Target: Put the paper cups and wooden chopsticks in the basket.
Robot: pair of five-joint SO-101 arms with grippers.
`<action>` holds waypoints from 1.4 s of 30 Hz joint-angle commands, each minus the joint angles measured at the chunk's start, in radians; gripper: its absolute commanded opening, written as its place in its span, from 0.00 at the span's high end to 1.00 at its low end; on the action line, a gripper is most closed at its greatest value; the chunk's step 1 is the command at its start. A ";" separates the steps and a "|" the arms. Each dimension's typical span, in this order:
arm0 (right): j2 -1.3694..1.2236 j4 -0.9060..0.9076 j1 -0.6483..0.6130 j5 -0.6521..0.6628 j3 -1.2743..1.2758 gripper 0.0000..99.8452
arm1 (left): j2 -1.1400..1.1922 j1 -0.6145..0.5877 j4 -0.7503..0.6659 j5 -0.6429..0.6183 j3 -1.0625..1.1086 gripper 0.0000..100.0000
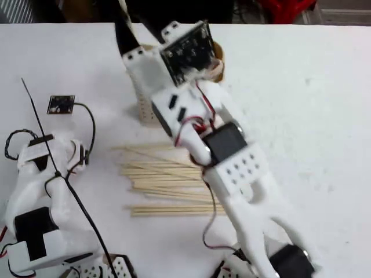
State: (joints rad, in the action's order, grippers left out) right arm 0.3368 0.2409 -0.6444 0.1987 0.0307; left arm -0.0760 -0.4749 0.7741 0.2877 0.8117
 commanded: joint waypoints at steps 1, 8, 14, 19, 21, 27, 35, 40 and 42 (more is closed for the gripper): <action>-0.099 -0.058 0.008 -0.008 -0.118 0.98 | -0.002 -0.004 -0.017 0.006 -0.003 0.85; -0.232 -0.054 0.010 -0.008 -0.175 0.98 | -0.002 -0.004 -0.017 0.006 -0.003 0.85; -0.232 -0.005 0.045 -0.008 -0.178 0.87 | -0.002 -0.004 -0.017 0.006 -0.003 0.85; -0.232 0.045 0.056 -0.008 -0.178 0.89 | -0.002 -0.004 -0.017 0.006 -0.003 0.85; -0.231 0.097 0.051 -0.008 -0.178 0.91 | -0.002 -0.004 -0.017 0.006 -0.003 0.85; -0.165 0.344 0.050 -0.012 -0.173 0.96 | -0.002 -0.004 -0.017 0.006 -0.003 0.85; 0.056 0.917 0.048 0.086 -0.170 0.97 | -0.002 -0.004 -0.017 0.006 -0.003 0.85; 0.041 1.144 -0.059 0.249 -0.058 0.94 | -0.002 -0.004 -0.017 0.005 -0.005 0.85; 0.019 1.147 -0.087 0.288 0.040 0.89 | -0.002 -0.004 -0.017 0.005 -0.005 0.85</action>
State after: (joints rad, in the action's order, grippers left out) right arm 0.3567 1.3548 -0.6905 0.4181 -0.0092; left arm -0.0760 -0.4749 0.7741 0.2877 0.8117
